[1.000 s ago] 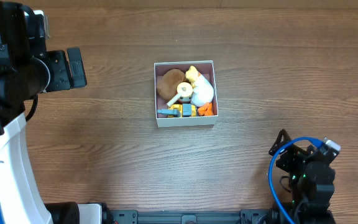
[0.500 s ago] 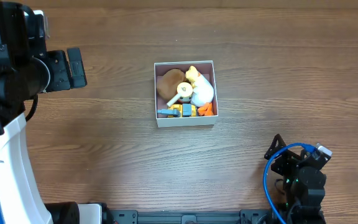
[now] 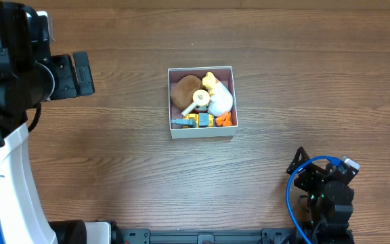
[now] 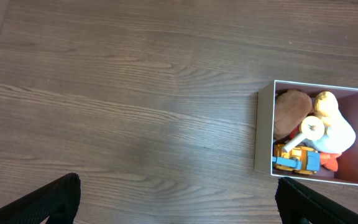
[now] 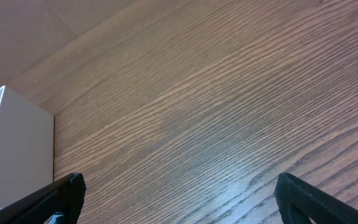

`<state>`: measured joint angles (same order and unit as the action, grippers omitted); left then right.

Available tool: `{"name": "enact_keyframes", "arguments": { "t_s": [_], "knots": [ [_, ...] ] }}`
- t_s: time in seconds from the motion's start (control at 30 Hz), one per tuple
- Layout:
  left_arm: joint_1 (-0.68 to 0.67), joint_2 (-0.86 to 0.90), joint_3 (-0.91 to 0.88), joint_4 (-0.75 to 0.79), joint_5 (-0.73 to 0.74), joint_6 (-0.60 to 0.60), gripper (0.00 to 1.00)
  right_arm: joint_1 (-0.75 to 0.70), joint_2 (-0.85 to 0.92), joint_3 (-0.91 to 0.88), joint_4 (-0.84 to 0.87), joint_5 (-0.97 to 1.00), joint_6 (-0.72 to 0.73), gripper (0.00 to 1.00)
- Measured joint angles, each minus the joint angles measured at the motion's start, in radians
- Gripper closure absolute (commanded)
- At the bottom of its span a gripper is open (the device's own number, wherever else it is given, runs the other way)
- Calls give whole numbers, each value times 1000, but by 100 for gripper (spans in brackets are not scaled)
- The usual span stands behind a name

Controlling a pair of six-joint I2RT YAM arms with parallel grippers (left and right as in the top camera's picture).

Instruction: Pack container

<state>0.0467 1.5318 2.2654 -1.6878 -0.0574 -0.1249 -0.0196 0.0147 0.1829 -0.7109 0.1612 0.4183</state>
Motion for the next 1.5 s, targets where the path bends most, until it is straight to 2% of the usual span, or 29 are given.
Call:
{"name": "enact_keyframes", "arguments": {
  "t_s": [0.63,0.73,0.87,0.97,1.1,1.13,1.23,1.4,1.5],
  "knots": [
    [0,-24,-3,5,0,0,0,0,0,0,0,0,0,0],
    [0,-105,-65,115,-4,0,0,0,0,0,-1,0,0,0],
    [0,-301,-274,413,-2,-1,0,0,0,0,0,-1,0,0],
    [0,-479,-516,669,6,-4,0,0,0,0,0,-1,0,0],
    [0,-664,-815,890,12,-4,0,0,0,0,0,-1,0,0],
    [0,-675,-836,898,12,-4,0,0,0,0,1,-1,0,0],
    [0,-813,-1106,1051,16,-4,0,0,0,0,1,-1,0,0],
    [0,-994,-1438,1152,16,-4,0,0,0,0,0,-1,0,0],
    [0,-1069,-1563,1188,16,-4,0,0,0,0,0,-1,0,0]
  ]
}}
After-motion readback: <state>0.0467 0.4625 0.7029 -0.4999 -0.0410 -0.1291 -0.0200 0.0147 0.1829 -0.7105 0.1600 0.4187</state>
